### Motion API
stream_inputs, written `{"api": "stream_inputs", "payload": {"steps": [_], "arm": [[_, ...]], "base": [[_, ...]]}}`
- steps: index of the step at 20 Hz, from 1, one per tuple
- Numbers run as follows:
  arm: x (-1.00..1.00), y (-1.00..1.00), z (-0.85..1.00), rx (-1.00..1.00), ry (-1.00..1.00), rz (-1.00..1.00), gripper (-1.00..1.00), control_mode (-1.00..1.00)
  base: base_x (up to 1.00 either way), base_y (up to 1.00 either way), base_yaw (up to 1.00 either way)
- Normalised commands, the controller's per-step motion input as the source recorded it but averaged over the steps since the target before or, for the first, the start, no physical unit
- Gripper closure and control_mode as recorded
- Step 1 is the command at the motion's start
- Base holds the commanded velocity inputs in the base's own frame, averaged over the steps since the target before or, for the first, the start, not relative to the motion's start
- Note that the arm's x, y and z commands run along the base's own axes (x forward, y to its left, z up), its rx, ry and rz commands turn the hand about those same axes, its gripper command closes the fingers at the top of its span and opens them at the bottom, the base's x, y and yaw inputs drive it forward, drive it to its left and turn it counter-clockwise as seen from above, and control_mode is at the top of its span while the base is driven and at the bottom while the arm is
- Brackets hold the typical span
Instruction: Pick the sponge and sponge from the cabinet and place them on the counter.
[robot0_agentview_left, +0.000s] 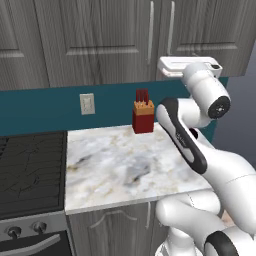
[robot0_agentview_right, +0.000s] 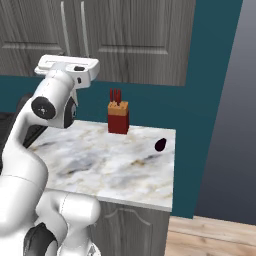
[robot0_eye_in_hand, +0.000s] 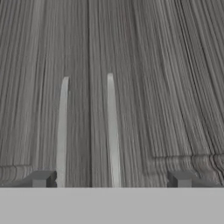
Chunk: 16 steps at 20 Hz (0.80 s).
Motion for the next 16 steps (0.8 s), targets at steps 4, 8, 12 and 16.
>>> {"api": "stream_inputs", "payload": {"steps": [4, 8, 12, 16], "arm": [[0.19, 0.0, 0.0, 0.0, 0.0, 0.0, -1.0, -1.0], [0.23, 0.0, 0.0, 0.0, 0.0, 0.0, -1.0, -1.0], [0.19, 0.0, 0.0, 0.0, 0.0, 0.0, -1.0, -1.0], [0.25, 0.0, 0.0, 0.0, 0.0, 0.0, -1.0, -1.0]], "base": [[0.0, 0.0, 0.0], [0.0, 0.0, 0.0], [0.0, 0.0, 0.0], [0.0, 0.0, 0.0]]}}
